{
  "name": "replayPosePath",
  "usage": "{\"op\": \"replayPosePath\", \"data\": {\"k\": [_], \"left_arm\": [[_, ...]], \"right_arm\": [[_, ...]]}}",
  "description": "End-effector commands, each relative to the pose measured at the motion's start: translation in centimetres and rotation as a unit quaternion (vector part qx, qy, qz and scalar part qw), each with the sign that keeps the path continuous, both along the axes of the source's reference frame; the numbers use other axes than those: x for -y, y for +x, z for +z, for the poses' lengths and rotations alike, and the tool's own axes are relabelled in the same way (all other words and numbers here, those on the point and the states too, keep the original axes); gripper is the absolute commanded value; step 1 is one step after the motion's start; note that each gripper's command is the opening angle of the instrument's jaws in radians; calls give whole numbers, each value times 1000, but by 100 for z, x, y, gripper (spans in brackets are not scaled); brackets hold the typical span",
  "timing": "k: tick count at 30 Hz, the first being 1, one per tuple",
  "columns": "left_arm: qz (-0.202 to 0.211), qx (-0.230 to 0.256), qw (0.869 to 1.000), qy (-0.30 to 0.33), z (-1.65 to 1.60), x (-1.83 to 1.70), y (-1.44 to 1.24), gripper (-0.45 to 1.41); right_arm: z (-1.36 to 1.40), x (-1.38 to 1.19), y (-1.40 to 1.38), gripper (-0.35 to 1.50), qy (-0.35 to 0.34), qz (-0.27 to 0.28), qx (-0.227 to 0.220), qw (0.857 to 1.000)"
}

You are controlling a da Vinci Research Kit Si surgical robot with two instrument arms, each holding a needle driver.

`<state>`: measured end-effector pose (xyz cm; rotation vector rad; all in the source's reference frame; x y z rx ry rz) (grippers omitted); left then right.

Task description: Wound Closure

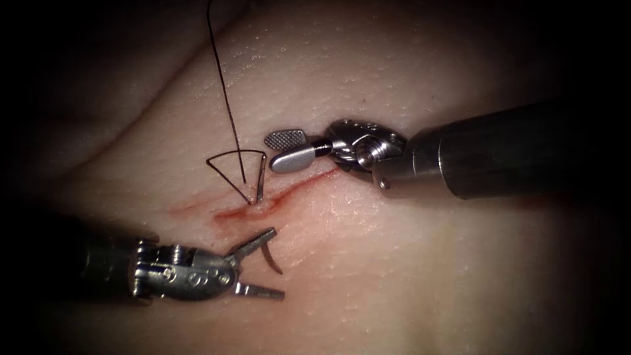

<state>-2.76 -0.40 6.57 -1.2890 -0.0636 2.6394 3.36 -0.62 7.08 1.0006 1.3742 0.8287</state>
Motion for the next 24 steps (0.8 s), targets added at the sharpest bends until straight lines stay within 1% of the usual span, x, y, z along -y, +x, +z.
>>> {"op": "replayPosePath", "data": {"k": [1,3,6,7,8,13,16,18,20,22,23,24], "left_arm": [[0,0,1000,0,6,5,-5,58],[0,0,1000,1,8,3,-4,46],[1,1,1000,1,9,0,-2,-6],[-2,2,1000,6,9,-2,0,-30],[-3,2,1000,9,9,-3,0,-45],[-35,12,998,47,9,-8,8,-45],[-71,31,994,73,7,-12,12,-45],[-97,50,989,102,4,-14,13,-45],[-120,83,979,145,0,-16,13,-45],[-127,111,970,176,-4,-18,12,-45],[-133,124,963,198,-7,-19,11,-45],[-141,142,950,240,-13,-21,10,-45]], "right_arm": [[5,6,7,106,0,0,1,1000],[4,7,6,106,1,2,1,1000],[3,9,3,104,1,4,1,1000],[3,10,1,103,1,4,0,1000],[2,10,-1,103,1,4,1,1000],[0,13,-15,101,3,12,4,1000],[-1,16,-25,98,4,18,8,1000],[-2,17,-32,94,5,19,9,1000],[-3,19,-38,91,5,19,9,1000],[-4,20,-42,88,6,20,9,1000],[-4,21,-45,84,6,20,10,1000],[-5,22,-47,83,6,19,9,1000]]}}
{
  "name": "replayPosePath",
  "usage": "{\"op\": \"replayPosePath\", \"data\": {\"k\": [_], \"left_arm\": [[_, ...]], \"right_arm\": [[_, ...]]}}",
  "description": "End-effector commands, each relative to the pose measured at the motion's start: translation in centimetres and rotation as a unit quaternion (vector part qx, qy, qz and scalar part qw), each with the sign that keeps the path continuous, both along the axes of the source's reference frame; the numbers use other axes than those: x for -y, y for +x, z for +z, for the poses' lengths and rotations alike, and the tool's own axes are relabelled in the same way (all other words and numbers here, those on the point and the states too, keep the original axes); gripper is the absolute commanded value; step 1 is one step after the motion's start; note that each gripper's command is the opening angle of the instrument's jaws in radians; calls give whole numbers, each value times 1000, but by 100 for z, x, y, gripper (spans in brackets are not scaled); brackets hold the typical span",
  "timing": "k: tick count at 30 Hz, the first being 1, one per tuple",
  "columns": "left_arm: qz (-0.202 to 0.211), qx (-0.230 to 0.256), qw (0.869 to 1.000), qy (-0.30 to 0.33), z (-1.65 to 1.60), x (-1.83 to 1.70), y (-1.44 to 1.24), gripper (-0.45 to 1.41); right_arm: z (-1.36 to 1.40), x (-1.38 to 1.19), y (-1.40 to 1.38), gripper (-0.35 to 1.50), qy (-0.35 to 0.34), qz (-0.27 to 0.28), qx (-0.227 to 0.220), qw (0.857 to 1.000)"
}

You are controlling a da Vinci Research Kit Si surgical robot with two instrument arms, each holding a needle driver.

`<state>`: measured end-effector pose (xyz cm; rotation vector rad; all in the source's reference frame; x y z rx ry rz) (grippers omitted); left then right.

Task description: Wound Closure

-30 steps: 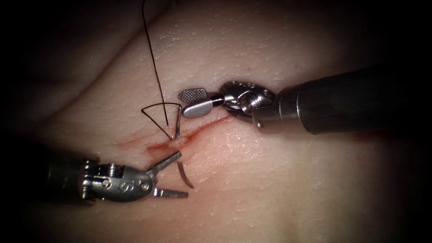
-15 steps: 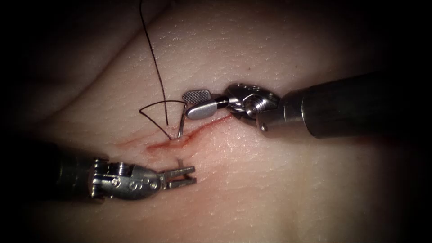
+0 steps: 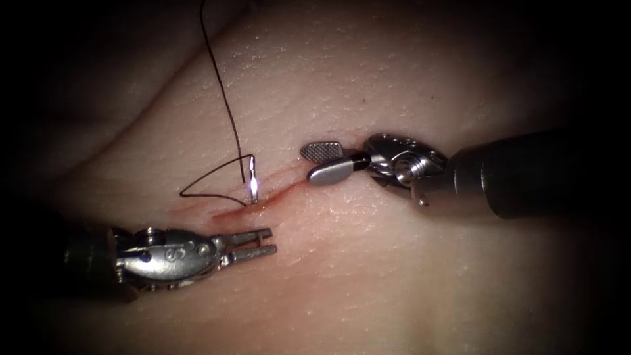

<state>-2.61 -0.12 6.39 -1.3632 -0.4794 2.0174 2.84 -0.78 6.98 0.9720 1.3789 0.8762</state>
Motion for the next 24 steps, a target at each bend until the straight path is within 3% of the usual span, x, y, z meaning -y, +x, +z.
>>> {"op": "replayPosePath", "data": {"k": [1,5,12,19,22,24], "left_arm": [[1,12,1000,21,2,6,-6,-45],[-7,51,994,96,-10,4,-9,-45],[-10,105,978,180,-19,3,-10,-45],[-13,145,963,226,-30,2,-6,-45],[-10,165,957,238,-40,2,-3,-45],[-7,177,954,242,-50,3,1,-45]], "right_arm": [[4,7,4,83,1,-1,-2,1000],[2,10,4,84,1,-2,-2,1000],[-7,14,6,118,-13,0,-3,1000],[-26,38,16,116,-54,-41,-16,998],[-32,48,19,84,-78,-63,-43,994],[-34,51,20,84,-87,-66,-46,993]]}}
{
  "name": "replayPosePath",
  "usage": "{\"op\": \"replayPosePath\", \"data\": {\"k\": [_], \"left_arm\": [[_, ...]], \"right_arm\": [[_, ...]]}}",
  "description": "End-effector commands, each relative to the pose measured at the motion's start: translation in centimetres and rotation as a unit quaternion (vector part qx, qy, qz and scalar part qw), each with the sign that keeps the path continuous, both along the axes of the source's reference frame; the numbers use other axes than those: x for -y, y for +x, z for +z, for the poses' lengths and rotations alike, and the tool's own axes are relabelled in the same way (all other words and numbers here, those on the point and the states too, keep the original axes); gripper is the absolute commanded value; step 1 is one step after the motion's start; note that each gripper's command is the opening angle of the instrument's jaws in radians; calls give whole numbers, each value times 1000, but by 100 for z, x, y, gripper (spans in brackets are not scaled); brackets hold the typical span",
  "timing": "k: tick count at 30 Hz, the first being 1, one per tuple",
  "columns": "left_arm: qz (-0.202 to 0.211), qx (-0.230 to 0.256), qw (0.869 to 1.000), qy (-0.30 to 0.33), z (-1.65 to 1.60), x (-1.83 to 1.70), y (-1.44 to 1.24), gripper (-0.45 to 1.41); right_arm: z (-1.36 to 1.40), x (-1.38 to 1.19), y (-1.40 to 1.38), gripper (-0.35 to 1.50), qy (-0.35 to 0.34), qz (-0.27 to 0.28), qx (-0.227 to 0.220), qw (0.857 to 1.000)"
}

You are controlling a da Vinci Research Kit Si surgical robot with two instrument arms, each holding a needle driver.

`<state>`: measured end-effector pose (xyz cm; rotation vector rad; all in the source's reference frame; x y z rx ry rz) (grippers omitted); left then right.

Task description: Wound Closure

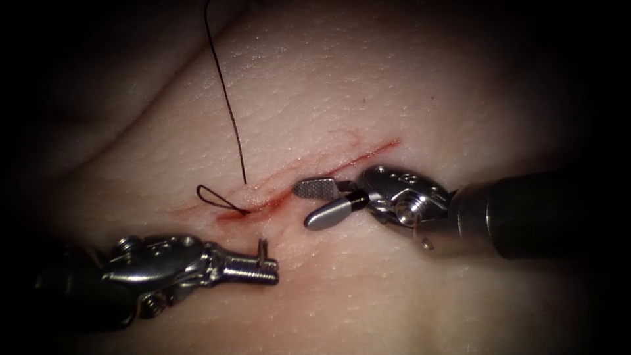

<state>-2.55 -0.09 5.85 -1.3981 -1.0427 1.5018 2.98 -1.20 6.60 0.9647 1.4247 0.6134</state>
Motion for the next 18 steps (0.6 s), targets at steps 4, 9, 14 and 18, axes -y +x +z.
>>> {"op": "replayPosePath", "data": {"k": [4,9,14,18], "left_arm": [[2,19,1000,6,-14,7,1,-45],[7,36,999,11,-39,9,5,-45],[10,42,999,14,-52,9,3,-45],[13,45,999,14,-52,10,5,-45]], "right_arm": [[7,12,9,84,-25,-10,3,1000],[20,16,19,86,-64,-16,12,998],[36,25,38,88,-96,-39,40,994],[46,29,50,88,-112,-51,53,991]]}}
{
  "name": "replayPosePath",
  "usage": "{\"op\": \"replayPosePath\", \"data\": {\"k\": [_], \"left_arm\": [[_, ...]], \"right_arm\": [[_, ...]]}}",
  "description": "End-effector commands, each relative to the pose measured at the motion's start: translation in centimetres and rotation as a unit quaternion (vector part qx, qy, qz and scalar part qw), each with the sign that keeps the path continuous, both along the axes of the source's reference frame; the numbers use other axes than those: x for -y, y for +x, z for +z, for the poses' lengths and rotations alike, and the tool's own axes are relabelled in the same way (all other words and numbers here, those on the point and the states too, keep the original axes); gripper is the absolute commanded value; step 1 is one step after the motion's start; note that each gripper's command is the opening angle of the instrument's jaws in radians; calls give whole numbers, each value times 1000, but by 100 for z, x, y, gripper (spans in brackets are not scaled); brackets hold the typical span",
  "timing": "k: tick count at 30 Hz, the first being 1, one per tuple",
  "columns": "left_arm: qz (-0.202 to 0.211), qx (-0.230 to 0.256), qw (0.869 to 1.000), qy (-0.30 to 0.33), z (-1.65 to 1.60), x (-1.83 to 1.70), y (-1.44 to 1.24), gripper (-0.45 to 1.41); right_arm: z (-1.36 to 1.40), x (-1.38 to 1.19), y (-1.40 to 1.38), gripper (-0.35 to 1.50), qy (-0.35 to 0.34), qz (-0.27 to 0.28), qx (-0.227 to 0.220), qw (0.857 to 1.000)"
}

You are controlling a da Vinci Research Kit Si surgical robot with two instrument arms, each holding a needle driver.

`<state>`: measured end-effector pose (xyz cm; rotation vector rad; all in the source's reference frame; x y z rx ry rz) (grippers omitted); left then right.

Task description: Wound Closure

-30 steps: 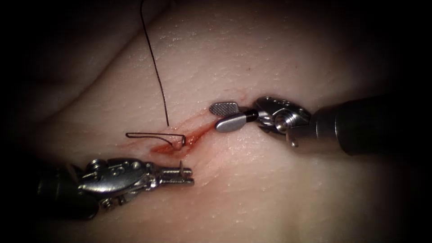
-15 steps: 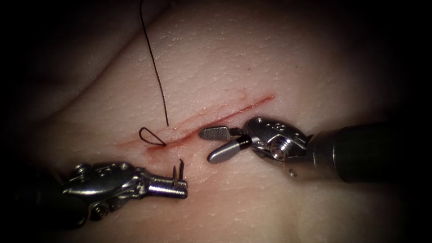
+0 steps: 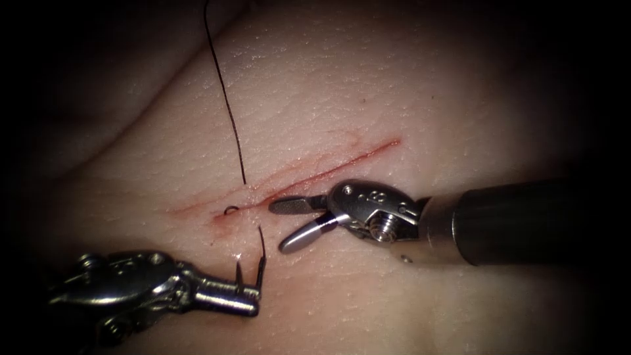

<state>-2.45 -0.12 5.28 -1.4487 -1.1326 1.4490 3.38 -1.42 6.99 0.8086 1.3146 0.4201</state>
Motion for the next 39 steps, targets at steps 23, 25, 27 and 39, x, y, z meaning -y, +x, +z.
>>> {"op": "replayPosePath", "data": {"k": [23,25,27,39], "left_arm": [[-24,25,996,-80,-69,8,10,-45],[-28,20,994,-105,-75,8,11,-45],[-37,12,989,-144,-81,7,12,-45],[-63,-92,912,-395,-87,1,15,-45]], "right_arm": [[31,23,5,79,-31,-23,38,999],[31,23,5,79,-31,-22,39,999],[31,23,6,79,-31,-22,39,999],[27,23,5,86,-32,-15,45,998]]}}
